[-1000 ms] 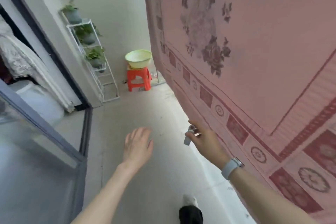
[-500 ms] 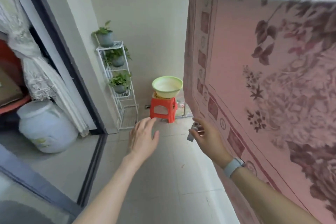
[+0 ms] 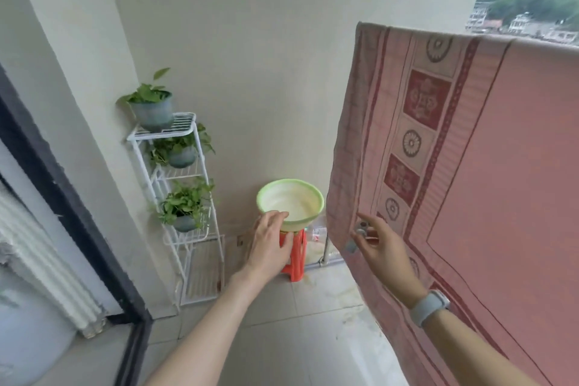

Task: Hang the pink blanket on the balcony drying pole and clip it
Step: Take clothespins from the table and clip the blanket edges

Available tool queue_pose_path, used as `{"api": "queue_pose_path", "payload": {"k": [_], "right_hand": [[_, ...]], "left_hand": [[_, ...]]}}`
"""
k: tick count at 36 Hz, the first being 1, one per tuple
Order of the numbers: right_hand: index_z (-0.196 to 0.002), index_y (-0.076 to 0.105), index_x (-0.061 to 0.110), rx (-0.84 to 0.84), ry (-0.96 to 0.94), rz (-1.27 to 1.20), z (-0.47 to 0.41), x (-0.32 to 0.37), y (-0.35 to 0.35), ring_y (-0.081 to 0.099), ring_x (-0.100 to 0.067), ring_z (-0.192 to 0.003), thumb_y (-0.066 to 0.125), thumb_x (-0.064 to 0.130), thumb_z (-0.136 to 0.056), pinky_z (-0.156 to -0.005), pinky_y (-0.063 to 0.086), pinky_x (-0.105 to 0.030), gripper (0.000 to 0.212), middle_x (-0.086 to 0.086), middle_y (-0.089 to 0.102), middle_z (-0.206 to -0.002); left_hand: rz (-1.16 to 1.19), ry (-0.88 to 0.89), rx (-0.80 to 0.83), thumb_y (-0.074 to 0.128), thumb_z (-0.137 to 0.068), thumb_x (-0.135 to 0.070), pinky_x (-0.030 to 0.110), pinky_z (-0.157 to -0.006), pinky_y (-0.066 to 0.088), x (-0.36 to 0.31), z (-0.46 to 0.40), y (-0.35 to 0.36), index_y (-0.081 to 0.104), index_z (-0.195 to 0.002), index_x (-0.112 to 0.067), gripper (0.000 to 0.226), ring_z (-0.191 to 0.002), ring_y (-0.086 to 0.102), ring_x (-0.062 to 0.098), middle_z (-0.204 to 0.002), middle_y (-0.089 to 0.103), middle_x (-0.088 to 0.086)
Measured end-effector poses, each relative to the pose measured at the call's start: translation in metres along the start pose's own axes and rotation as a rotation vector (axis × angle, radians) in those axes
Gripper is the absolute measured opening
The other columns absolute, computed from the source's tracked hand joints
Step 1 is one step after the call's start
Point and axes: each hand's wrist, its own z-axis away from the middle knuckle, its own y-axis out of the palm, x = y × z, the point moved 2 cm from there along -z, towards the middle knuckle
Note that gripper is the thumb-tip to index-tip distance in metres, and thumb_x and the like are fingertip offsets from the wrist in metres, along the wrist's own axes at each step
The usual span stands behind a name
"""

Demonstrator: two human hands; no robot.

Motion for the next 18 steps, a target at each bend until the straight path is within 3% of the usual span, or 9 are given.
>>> {"api": "queue_pose_path", "payload": {"k": [9,18], "right_hand": [[-0.123,0.054,0.011,-0.120,0.060,0.043,-0.190,-0.063,0.053,0.057,-0.015,-0.093,0.061,0.021,-0.087,-0.085,0.048,-0.029,0.038,0.001,0.056,-0.106],[-0.117,0.056,0.008,-0.242,0.120,0.002,-0.400,-0.094,0.068,0.055,-0.015,-0.090,0.061,0.012,-0.087,-0.083,0.042,-0.021,0.031,0.001,0.054,-0.099]], "left_hand": [[0.050,0.100,0.028,0.053,-0.089,-0.020,0.040,-0.101,0.039,0.055,-0.211,0.066,0.054,-0.124,-0.011,0.036,-0.117,0.050,0.025,-0.125,0.054,0.006],[0.207,0.158,0.050,0.050,-0.092,-0.018,0.021,-0.090,0.038,0.044,-0.443,0.091,0.056,-0.120,-0.015,0.029,-0.107,0.054,0.012,-0.116,0.059,-0.003]]}}
